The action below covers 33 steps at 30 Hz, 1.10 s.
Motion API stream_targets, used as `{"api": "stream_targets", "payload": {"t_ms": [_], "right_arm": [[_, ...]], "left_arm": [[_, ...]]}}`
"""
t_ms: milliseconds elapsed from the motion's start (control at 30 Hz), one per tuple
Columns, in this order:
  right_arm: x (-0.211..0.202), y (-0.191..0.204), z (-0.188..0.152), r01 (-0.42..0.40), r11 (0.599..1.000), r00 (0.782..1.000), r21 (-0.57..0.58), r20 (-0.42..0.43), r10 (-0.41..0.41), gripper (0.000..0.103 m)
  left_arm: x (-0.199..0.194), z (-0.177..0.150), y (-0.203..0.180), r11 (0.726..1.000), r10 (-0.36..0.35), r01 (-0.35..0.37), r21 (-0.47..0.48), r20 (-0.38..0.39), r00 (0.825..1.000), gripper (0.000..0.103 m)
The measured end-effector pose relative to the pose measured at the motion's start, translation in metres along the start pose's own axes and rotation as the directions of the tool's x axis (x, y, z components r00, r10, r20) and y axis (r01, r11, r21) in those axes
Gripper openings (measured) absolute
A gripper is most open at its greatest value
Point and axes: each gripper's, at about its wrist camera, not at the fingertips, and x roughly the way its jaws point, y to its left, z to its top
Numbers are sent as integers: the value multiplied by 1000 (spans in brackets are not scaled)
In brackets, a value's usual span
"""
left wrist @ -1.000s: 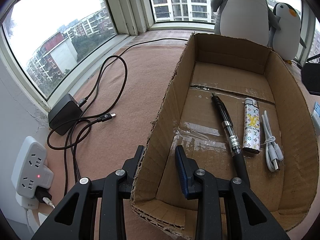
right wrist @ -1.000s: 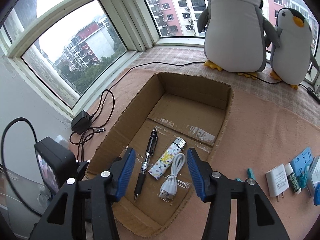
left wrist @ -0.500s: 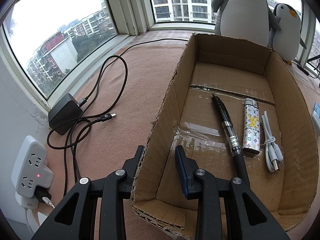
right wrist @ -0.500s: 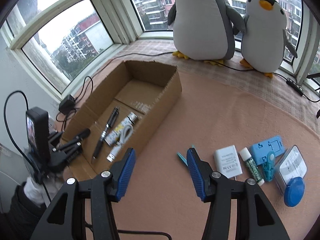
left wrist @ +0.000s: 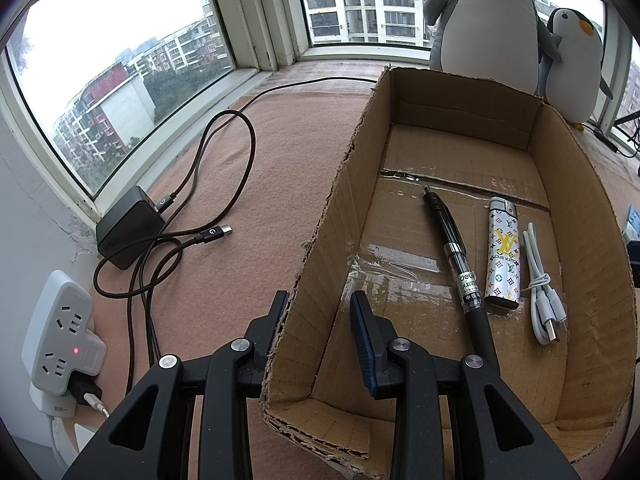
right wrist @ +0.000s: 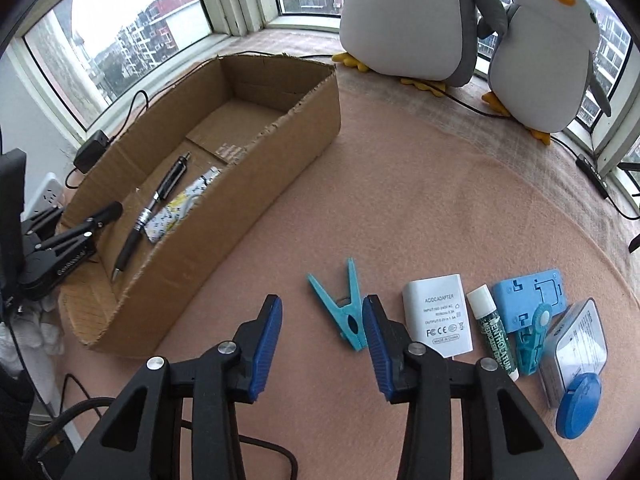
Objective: Organize rigid objects
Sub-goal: 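Move the right gripper to the teal clothespin, then grasp the teal clothespin with the right gripper and lift it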
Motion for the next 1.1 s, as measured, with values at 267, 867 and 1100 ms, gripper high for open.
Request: {"api": "stream_targets", "payload": {"t_ms": [267, 867, 1100], "right_arm": [[16, -2, 3, 16, 1000, 999, -19, -39, -16, 35], [5, -5, -2, 12, 999, 1000, 49, -1, -12, 19], [-37, 4, 8, -8, 998, 995, 56, 104, 2, 19]], "left_arm": [[0, 0, 0, 1000, 0, 0, 0, 0, 1000, 32], [0, 0, 1, 1000, -2, 2, 0, 2, 1000, 32], [0, -1, 1, 1000, -3, 3, 0, 2, 1000, 32]]}}
